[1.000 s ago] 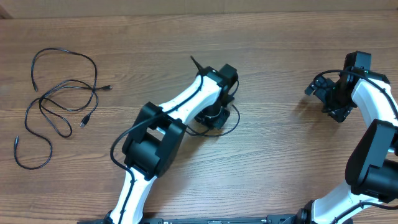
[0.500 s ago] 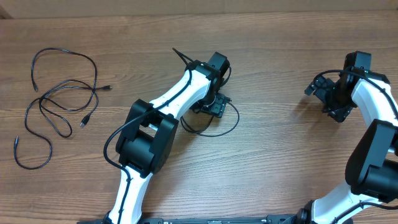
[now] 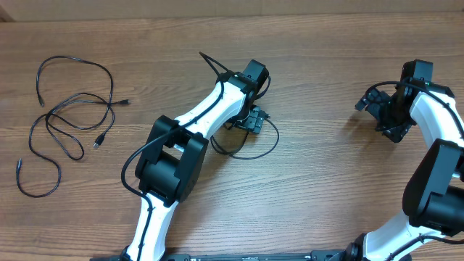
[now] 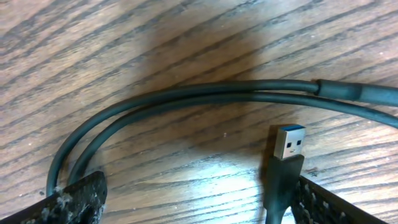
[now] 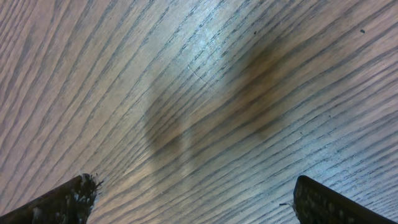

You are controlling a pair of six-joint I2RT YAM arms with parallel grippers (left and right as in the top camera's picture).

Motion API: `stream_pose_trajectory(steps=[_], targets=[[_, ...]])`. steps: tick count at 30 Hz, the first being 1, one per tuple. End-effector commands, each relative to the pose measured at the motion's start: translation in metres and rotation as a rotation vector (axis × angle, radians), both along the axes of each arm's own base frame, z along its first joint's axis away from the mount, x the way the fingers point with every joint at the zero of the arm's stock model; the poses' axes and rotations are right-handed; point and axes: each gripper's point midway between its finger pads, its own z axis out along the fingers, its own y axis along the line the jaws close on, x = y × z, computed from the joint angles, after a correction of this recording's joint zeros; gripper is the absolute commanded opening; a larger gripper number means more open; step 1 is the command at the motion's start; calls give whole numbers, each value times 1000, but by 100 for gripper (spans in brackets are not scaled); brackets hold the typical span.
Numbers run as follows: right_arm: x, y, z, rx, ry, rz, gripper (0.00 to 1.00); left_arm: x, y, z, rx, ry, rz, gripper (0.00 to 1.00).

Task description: Untangle cables

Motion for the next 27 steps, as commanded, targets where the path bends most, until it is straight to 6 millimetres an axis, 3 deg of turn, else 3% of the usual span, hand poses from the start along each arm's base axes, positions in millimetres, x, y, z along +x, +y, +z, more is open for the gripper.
stream_pose_trajectory(steps=[1, 9, 14, 16, 18, 20, 23, 27], targets=[[-1, -2, 0, -5, 0, -8, 100, -7, 28, -33, 137, 29, 46, 100], [-1, -2, 0, -5, 0, -8, 100, -9, 49, -23, 275, -32, 168, 100], [-1, -2, 0, -5, 0, -8, 100, -9, 51, -13, 342, -92, 184, 99], [-1, -2, 0, -5, 0, -8, 100, -13, 46, -15, 325, -68, 153, 86], [-1, -2, 0, -5, 0, -8, 100, -22, 33, -20, 267, -5, 75, 62], [-1, -2, 0, -5, 0, -8, 100, -33, 19, -24, 193, 68, 9, 52], [-1, -2, 0, -5, 0, -8, 100, -46, 13, -25, 153, 133, -3, 33], [-1, -2, 0, -5, 0, -8, 100, -56, 12, -25, 131, 183, -1, 33]])
